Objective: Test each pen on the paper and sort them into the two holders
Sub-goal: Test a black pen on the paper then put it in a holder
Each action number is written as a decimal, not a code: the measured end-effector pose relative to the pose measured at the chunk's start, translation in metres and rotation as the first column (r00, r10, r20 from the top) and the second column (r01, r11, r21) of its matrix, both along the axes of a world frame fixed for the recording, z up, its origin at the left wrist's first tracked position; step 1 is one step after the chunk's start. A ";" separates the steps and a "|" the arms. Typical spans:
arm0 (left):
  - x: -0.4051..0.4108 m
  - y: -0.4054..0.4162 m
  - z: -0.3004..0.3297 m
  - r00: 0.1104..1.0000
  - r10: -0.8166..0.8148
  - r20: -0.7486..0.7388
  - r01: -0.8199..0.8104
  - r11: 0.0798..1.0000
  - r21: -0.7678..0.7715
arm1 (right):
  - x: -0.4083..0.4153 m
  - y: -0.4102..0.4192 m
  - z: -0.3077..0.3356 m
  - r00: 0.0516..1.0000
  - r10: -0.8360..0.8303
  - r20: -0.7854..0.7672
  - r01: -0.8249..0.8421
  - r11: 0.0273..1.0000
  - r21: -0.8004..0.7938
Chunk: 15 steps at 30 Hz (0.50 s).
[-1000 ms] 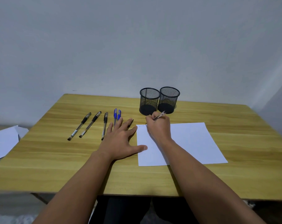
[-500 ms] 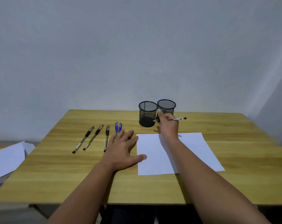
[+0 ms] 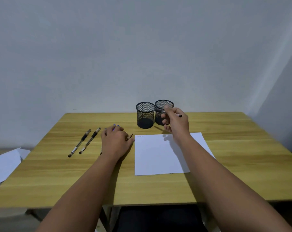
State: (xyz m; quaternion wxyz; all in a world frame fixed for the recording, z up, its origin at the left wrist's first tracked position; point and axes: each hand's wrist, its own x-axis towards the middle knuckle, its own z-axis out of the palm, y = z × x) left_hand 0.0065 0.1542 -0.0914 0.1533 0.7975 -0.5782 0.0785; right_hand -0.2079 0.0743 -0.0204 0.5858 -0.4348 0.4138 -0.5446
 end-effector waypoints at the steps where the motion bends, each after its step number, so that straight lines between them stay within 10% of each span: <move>1: -0.002 -0.001 0.003 1.000 0.011 0.002 -0.011 1.000 0.002 | -0.004 0.001 0.001 1.000 0.009 -0.014 -0.009 1.000 -0.004; 9: -0.004 0.009 0.024 0.981 0.052 -0.188 -0.076 0.990 -0.121 | -0.035 0.011 0.012 0.969 0.142 -0.204 -0.148 0.989 -0.012; 15: -0.008 0.022 0.067 0.651 -0.288 -0.702 0.081 0.946 -0.313 | -0.033 0.019 0.011 0.899 0.109 -0.424 -0.214 0.954 -0.208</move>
